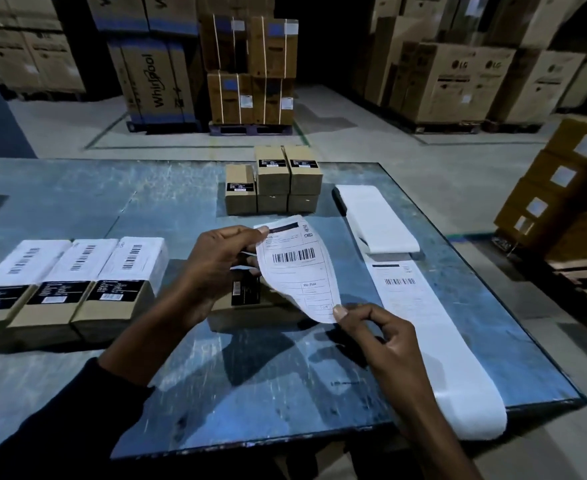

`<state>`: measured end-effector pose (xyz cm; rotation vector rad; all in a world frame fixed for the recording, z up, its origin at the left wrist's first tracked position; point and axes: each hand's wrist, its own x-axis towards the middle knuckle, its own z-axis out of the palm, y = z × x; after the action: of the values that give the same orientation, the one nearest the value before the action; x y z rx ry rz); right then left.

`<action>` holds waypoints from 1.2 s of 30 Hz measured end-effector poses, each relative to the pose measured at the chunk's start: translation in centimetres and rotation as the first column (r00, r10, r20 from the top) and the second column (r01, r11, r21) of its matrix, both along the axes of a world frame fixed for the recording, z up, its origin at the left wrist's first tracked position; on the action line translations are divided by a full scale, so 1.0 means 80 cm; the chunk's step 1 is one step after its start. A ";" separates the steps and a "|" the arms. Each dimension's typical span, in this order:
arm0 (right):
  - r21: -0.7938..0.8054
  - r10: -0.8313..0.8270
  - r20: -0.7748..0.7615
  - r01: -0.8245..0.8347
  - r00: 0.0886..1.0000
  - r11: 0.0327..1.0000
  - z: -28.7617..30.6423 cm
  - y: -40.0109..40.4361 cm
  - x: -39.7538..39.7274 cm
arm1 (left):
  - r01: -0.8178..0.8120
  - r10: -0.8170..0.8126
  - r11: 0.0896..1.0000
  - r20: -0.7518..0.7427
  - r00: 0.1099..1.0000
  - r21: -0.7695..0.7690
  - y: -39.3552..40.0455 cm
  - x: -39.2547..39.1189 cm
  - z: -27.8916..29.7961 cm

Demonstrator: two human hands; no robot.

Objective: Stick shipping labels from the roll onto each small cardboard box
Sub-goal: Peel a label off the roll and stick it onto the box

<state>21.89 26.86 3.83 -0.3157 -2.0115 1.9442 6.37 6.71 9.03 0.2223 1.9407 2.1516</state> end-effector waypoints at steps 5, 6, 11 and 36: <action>0.009 0.022 -0.003 -0.022 1.000 1.000 -0.004 -0.004 -0.004 | 0.024 -0.026 0.999 -0.066 0.998 -0.034 -0.003 -0.009 -0.001; 0.008 0.021 0.001 -0.021 1.000 1.000 -0.003 -0.006 -0.004 | 0.027 -0.030 0.999 -0.080 0.996 -0.042 -0.005 -0.011 -0.002; 0.033 -0.015 -0.004 0.015 1.000 0.999 -0.002 -0.010 -0.006 | 0.060 -0.060 0.998 -0.063 0.996 -0.006 -0.013 -0.019 -0.005; -0.048 -0.016 -0.008 0.015 1.000 0.999 -0.019 -0.005 -0.007 | 0.019 -0.142 0.916 -0.280 0.950 -0.400 -0.024 -0.046 -0.039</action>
<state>21.32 26.48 2.35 -0.3332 -1.9537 1.9837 2.66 4.79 5.93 0.5764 2.4352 1.7016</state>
